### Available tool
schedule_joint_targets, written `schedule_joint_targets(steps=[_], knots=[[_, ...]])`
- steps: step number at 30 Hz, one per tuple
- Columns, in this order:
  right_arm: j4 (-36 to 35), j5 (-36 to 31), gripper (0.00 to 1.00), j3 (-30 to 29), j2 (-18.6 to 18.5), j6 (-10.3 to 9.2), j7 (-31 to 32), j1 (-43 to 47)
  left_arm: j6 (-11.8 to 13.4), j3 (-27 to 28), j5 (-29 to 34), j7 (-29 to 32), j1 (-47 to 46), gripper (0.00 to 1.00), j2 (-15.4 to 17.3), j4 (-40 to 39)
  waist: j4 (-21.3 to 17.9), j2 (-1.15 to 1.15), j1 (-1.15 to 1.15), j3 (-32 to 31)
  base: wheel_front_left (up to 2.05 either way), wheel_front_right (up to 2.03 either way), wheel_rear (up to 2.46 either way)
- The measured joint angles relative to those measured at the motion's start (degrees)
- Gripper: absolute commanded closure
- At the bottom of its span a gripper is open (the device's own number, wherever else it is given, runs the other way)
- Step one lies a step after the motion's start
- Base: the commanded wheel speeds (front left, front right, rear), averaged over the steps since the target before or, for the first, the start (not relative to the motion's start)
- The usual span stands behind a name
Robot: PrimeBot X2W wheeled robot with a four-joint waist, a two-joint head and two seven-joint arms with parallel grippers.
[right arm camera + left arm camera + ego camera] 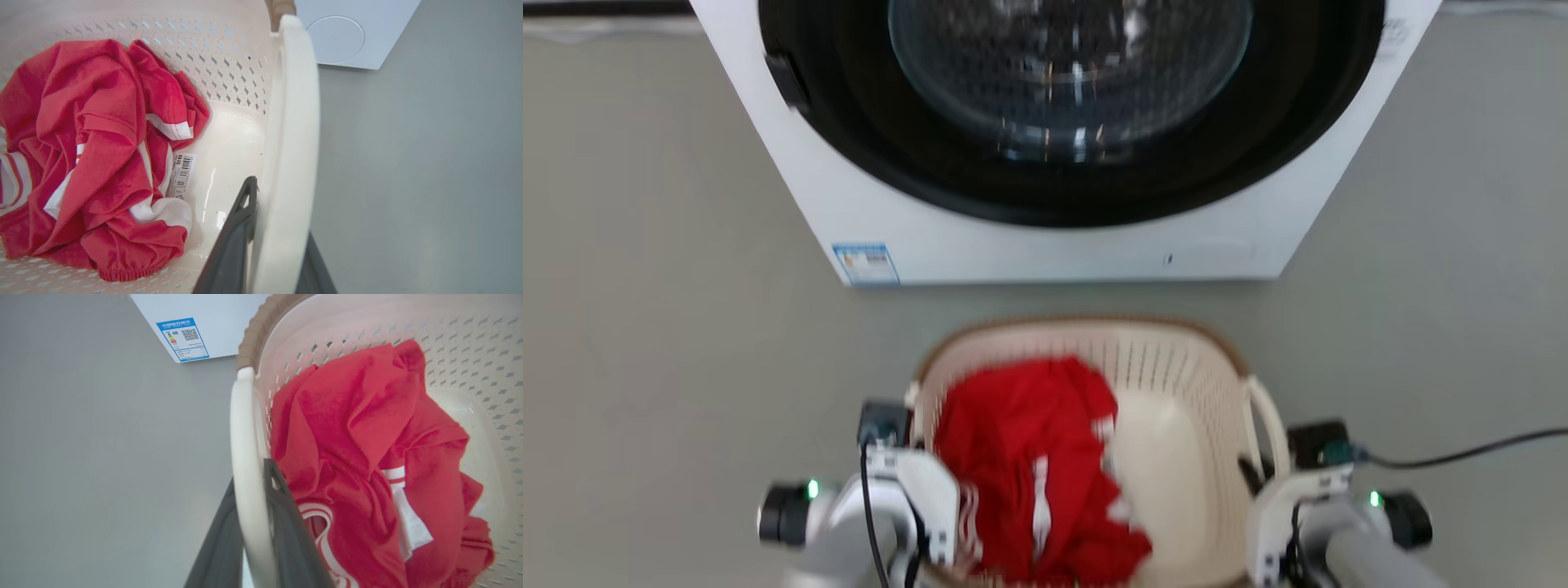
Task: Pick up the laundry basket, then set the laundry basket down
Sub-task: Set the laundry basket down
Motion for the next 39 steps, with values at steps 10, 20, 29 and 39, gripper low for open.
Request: schedule_joint_targets(steps=[10, 20, 29, 39], knots=[[1.8, -1.4, 1.0, -3.1, 0.0, 0.0, -5.6, -11.3, -0.2, 2.9, 3.7, -0.6, -12.0, 1.0, 1.0, -0.7, 0.7, 0.0, 0.0, 12.0, 0.0, 0.0, 0.0], [4.9, -5.2, 1.0, -8.4, -0.4, 0.19, -7.9, -20.1, 1.6, 7.7, 9.4, -0.7, -18.8, 1.0, 1.4, -4.6, 2.2, 0.0, 0.0, 24.3, 0.0, 0.0, 0.0], [4.6, -9.9, 1.0, -13.8, -0.7, 0.24, -8.1, -25.0, 2.2, 12.5, 14.6, -0.7, -22.1, 1.0, 1.4, -6.5, 3.8, 0.0, 0.0, 33.4, 0.0, 0.0, 0.0], [1.4, -14.3, 1.0, -19.2, -0.9, 0.24, -8.3, -25.6, 2.3, 18.1, 20.7, -0.8, -23.5, 1.0, 1.2, -8.7, 4.0, 0.0, 0.0, 37.4, 0.0, 0.0, 0.0]])
